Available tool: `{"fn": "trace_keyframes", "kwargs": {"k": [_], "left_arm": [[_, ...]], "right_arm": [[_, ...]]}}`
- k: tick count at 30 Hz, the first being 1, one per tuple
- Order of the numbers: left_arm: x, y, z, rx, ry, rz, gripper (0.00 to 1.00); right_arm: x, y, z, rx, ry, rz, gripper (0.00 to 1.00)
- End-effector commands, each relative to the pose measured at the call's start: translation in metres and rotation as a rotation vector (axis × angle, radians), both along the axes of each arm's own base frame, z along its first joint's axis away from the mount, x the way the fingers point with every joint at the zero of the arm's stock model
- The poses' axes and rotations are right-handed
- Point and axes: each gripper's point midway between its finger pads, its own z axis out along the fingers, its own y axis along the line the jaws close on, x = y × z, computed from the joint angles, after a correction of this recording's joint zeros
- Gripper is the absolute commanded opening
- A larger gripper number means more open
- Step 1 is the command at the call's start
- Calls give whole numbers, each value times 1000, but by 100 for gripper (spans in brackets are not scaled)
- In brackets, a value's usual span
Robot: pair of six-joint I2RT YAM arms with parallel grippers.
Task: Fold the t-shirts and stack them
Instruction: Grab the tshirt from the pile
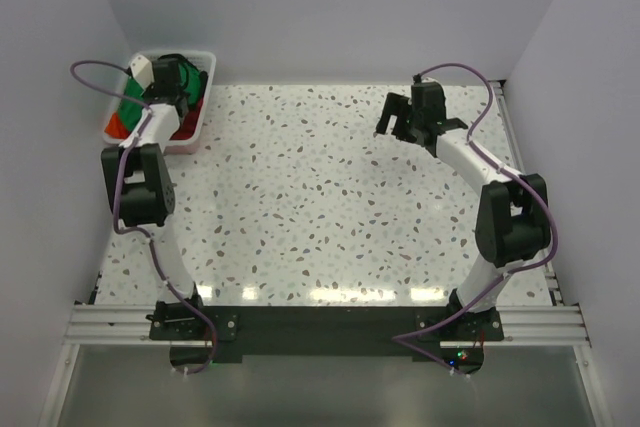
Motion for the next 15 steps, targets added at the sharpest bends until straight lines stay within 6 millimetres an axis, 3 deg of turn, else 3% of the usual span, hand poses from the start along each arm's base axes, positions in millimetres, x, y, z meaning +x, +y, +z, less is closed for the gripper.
{"fn": "trace_keyframes", "kwargs": {"k": [1, 8, 11, 15], "left_arm": [[-3, -2, 72, 14, -170, -10, 0], [-21, -27, 136, 74, -267, -71, 0], [-27, -44, 156, 86, -299, -118, 0], [-30, -71, 163, 105, -308, -191, 0]], "right_arm": [[12, 2, 19, 10, -55, -16, 95], [7, -2, 34, 17, -77, -30, 95], [2, -5, 44, 12, -90, -44, 95], [-6, -12, 61, 5, -114, -70, 95]]}}
